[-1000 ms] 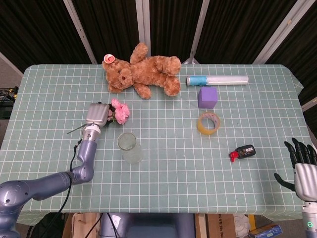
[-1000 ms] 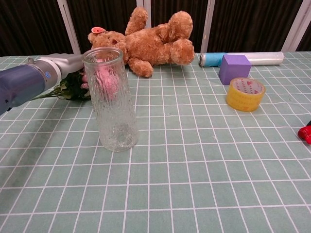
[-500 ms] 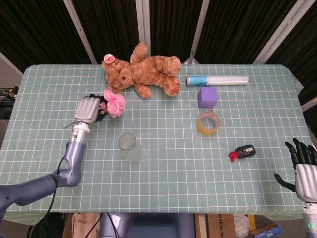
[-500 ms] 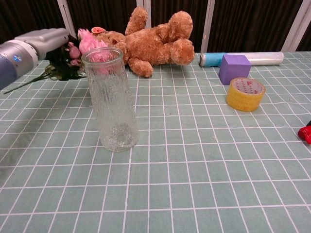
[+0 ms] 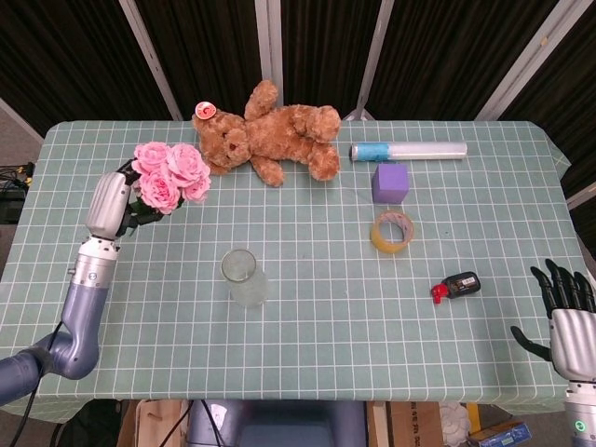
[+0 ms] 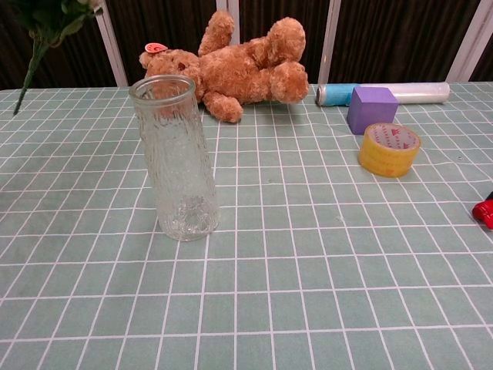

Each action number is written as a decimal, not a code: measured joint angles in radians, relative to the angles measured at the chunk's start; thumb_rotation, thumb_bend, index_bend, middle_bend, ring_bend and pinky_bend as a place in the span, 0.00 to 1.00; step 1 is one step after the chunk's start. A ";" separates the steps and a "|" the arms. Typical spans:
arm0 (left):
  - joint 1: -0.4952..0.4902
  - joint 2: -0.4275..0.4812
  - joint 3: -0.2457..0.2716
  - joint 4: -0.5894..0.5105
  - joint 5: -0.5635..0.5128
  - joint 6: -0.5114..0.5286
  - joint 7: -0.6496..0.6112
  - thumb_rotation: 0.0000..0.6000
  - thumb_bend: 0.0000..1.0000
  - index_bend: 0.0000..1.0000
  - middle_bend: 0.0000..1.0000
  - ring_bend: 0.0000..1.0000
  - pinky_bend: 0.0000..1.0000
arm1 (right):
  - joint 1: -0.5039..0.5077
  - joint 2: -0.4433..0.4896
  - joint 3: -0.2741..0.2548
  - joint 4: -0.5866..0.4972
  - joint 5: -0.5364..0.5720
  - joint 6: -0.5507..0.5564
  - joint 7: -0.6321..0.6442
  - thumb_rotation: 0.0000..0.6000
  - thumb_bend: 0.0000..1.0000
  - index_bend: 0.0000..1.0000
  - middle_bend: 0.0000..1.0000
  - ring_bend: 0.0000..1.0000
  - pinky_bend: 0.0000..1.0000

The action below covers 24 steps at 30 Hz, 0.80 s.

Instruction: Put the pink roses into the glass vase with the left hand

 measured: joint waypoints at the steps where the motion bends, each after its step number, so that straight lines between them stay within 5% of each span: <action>1: 0.010 0.022 -0.003 -0.040 0.014 0.003 -0.049 1.00 0.48 0.46 0.46 0.33 0.45 | 0.000 0.000 0.000 -0.001 -0.001 0.002 -0.001 1.00 0.20 0.13 0.06 0.06 0.00; 11: 0.075 0.192 -0.043 -0.325 0.147 -0.009 -0.375 1.00 0.47 0.46 0.46 0.33 0.45 | -0.002 -0.003 0.001 0.002 -0.008 0.009 0.004 1.00 0.20 0.13 0.06 0.06 0.00; 24: 0.040 0.098 -0.099 -0.380 0.158 0.027 -0.257 1.00 0.46 0.47 0.47 0.33 0.47 | -0.004 -0.004 0.002 0.005 -0.010 0.013 0.022 1.00 0.20 0.14 0.06 0.06 0.00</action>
